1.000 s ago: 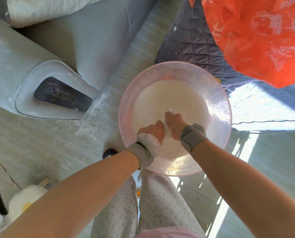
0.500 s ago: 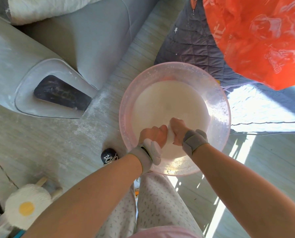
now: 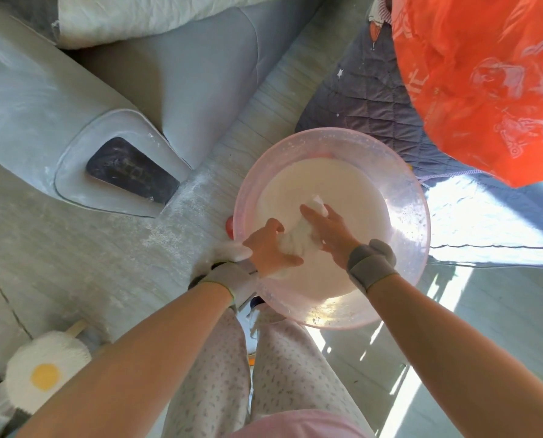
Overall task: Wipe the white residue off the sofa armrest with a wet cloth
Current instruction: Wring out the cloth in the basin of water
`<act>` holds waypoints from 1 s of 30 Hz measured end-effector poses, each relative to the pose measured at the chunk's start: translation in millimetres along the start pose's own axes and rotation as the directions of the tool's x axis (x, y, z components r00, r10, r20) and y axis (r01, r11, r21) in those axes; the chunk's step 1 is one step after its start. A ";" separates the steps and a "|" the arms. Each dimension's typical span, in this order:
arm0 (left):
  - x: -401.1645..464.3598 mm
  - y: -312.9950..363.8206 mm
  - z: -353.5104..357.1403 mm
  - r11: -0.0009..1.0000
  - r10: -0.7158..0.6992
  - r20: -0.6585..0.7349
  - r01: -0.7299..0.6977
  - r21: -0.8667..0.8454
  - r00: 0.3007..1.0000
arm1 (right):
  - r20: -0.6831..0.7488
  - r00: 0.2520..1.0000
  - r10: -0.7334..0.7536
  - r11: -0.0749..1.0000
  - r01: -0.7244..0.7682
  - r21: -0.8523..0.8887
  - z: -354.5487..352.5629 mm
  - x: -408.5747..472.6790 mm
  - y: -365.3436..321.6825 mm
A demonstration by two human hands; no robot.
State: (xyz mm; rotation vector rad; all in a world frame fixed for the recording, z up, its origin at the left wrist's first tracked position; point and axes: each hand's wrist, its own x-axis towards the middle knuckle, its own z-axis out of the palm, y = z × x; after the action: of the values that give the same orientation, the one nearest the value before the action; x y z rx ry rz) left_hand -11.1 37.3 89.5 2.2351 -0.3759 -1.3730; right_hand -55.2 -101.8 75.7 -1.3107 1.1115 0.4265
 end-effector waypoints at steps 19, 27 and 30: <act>-83.6 -130.9 -124.1 -0.010 -0.318 0.109 0.111 -0.994 0.942 | 0.292 0.924 -0.246 0.965 0.206 0.162 166.5 -42.2 -102.4; -114.1 -196.7 -171.7 -0.036 -0.527 -0.141 -0.188 -0.982 0.838 | 0.360 0.907 -0.218 0.976 0.211 0.058 251.8 -77.4 -108.9; -131.2 -221.0 -195.0 0.114 -0.575 -0.236 -0.209 -0.971 0.784 | 0.295 0.930 -0.220 0.965 0.252 -0.077 291.2 -89.4 -114.9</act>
State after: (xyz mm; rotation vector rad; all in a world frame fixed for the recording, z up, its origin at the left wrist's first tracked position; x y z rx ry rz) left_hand 98.0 336.1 143.5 1.2822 0.9369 -0.4949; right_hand 111.8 159.5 174.8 -1.4131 0.6871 0.4856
